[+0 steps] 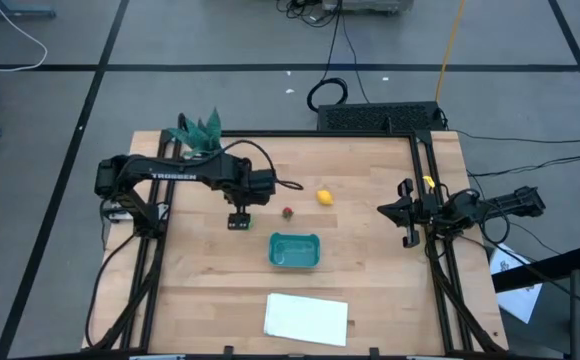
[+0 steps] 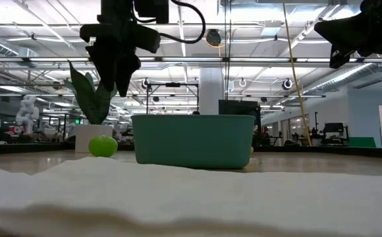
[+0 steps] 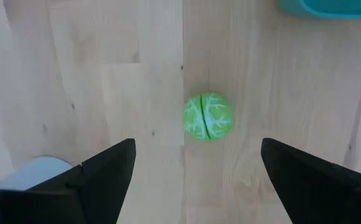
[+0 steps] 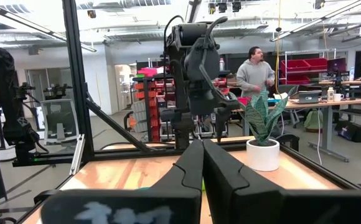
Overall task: Pick and placing Produce into tupperware
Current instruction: Put the cabbage into the blue bin
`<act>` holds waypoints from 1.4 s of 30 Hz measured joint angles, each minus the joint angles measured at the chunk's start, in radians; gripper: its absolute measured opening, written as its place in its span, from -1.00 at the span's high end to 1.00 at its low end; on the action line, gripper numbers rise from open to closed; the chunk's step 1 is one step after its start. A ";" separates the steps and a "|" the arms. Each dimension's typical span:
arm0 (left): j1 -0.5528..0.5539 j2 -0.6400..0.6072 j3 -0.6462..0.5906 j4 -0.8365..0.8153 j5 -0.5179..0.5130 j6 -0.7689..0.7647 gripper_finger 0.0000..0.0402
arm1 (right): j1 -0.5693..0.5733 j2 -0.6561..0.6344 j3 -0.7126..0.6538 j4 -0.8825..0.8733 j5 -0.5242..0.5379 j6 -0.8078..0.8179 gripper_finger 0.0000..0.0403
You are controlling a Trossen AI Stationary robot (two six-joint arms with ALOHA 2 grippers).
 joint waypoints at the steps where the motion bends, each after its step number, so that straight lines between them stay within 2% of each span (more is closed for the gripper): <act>1: 0.001 0.000 -0.006 0.013 0.016 -0.001 -0.76 | 0.000 0.000 0.000 0.000 0.000 0.000 1.00; 12: -0.003 0.000 -0.097 0.115 0.101 -0.121 -0.76 | 0.000 0.000 0.000 0.000 0.000 -0.002 1.00; 19: -0.038 0.000 -0.177 0.182 0.102 -0.091 -0.76 | 0.000 0.000 0.000 -0.004 0.000 -0.002 1.00; 30: -0.050 0.000 -0.211 0.246 0.063 -0.097 -0.76 | 0.000 0.000 0.000 -0.003 0.000 -0.001 1.00; 42: -0.035 0.000 -0.256 0.283 0.065 -0.130 -0.76 | 0.000 0.000 0.000 -0.003 0.000 -0.001 1.00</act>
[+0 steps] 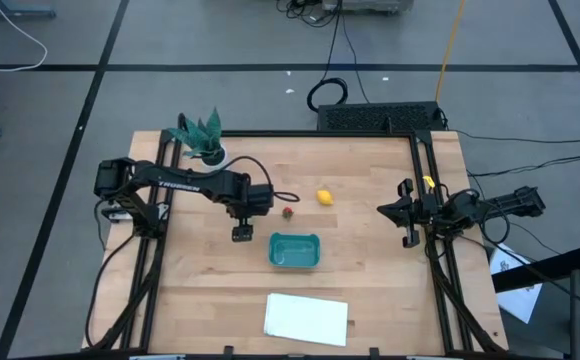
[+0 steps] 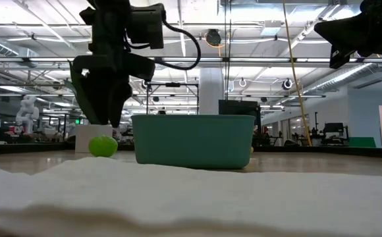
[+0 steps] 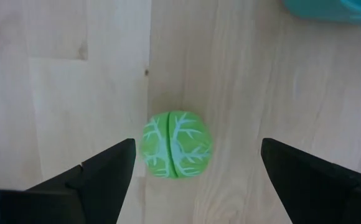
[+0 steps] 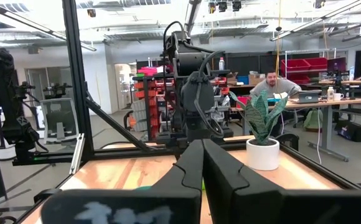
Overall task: Pick and placing Produce into tupperware
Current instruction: Put the cabbage into the blue bin
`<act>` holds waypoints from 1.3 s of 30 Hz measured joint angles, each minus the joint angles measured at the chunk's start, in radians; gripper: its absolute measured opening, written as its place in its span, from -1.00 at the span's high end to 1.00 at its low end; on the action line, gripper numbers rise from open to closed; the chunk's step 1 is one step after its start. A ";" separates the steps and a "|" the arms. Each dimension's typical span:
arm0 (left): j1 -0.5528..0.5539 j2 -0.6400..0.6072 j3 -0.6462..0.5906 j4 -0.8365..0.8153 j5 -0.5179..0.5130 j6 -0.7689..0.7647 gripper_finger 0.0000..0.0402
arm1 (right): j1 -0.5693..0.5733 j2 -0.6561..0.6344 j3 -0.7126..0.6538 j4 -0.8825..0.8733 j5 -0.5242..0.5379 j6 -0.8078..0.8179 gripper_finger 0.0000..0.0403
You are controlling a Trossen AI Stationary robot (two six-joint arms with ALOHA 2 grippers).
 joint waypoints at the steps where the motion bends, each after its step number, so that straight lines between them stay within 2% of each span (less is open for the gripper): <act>1: 0.000 0.000 -0.006 0.001 0.000 -0.001 -0.76 | 0.000 0.000 0.000 0.000 0.000 0.000 1.00; 22: 0.019 0.000 -0.137 0.138 -0.024 0.012 -0.76 | 0.000 0.000 0.000 -0.003 0.000 0.000 1.00; 39: 0.024 0.000 -0.145 0.175 -0.023 0.051 -0.76 | 0.000 0.000 0.000 -0.003 0.000 0.000 1.00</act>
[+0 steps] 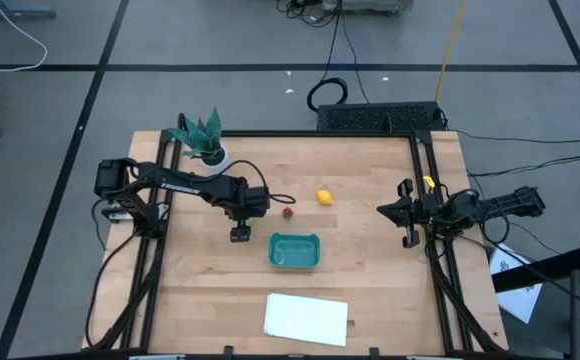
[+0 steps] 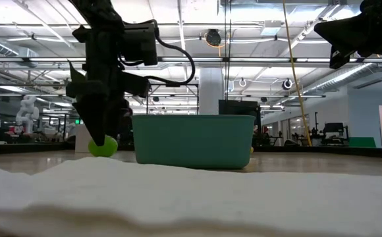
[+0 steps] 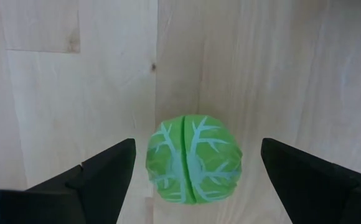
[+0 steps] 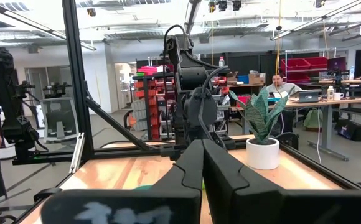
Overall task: Pick and placing Produce into tupperware
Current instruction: Put the cabbage into the blue bin
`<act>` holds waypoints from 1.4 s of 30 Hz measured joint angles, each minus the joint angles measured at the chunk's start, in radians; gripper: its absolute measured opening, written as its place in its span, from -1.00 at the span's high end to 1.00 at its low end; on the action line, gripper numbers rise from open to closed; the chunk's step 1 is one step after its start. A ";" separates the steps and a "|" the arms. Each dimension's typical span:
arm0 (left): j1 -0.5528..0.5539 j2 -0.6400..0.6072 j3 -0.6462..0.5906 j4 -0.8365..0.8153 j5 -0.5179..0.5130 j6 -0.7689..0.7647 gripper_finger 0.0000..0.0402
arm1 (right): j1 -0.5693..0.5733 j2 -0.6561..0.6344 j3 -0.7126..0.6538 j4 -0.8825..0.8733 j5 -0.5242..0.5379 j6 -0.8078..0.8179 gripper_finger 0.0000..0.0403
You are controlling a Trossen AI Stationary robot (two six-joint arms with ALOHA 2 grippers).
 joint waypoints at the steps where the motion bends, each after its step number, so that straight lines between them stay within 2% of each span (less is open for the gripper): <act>1: 0.000 0.000 0.000 0.000 0.000 0.000 -0.76 | 0.000 0.000 0.000 0.000 0.000 0.000 1.00; 12: 0.000 0.000 -0.001 -0.001 -0.035 -0.013 -0.76 | 0.000 0.000 0.000 -0.002 0.000 -0.001 1.00; 14: 0.000 0.000 -0.016 0.011 -0.059 -0.022 -0.76 | 0.000 0.000 0.000 -0.002 0.000 -0.001 1.00; 24: -0.003 -0.005 -0.124 0.078 -0.050 -0.084 -0.76 | 0.000 0.000 0.000 0.014 0.000 -0.007 1.00; 42: -0.034 -0.002 -0.129 0.113 -0.069 -0.068 -0.76 | 0.000 0.000 0.000 -0.001 0.000 0.025 1.00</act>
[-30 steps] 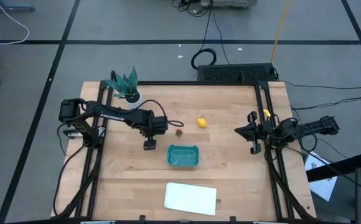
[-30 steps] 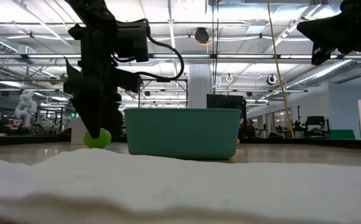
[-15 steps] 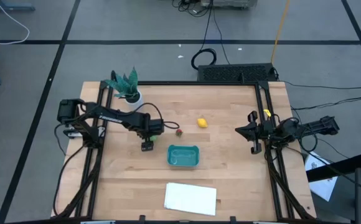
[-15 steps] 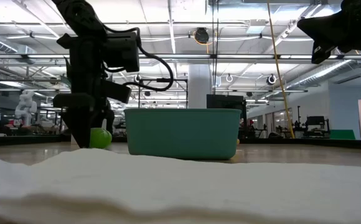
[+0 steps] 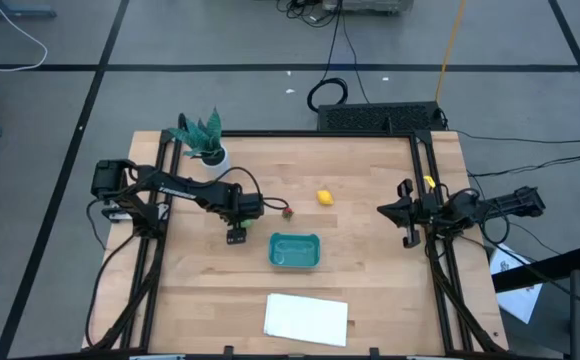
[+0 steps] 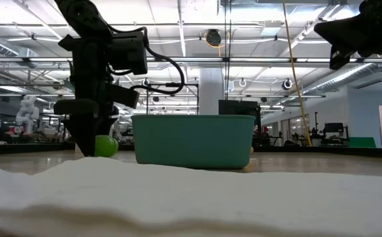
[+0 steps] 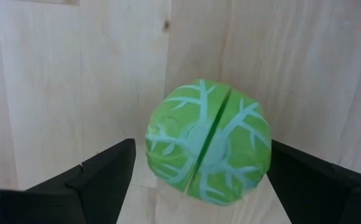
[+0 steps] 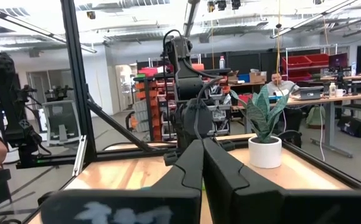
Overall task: Pick and placing Produce into tupperware
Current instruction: Put the cabbage into the blue bin
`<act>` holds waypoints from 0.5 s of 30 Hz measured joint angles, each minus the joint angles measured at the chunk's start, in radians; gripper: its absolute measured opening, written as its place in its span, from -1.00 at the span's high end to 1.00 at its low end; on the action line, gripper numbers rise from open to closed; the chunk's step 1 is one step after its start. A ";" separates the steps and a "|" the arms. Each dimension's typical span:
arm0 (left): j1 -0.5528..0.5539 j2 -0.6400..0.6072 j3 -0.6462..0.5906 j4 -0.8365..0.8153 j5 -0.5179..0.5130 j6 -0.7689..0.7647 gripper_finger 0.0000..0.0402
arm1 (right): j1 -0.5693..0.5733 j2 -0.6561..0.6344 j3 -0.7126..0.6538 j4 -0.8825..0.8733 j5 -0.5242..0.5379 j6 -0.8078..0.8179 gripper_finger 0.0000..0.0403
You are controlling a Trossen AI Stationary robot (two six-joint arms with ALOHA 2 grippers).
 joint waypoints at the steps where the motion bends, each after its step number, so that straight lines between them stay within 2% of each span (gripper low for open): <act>1: 0.000 0.000 0.000 0.001 0.000 0.000 -0.76 | 0.000 0.000 0.000 -0.003 0.000 0.000 1.00; 7: 0.000 0.000 -0.001 0.015 -0.001 0.037 -0.76 | 0.000 0.000 0.000 -0.009 0.000 0.000 1.00; 15: -0.002 0.001 0.000 0.036 -0.008 0.253 -0.76 | 0.000 0.000 0.000 -0.019 0.000 -0.003 1.00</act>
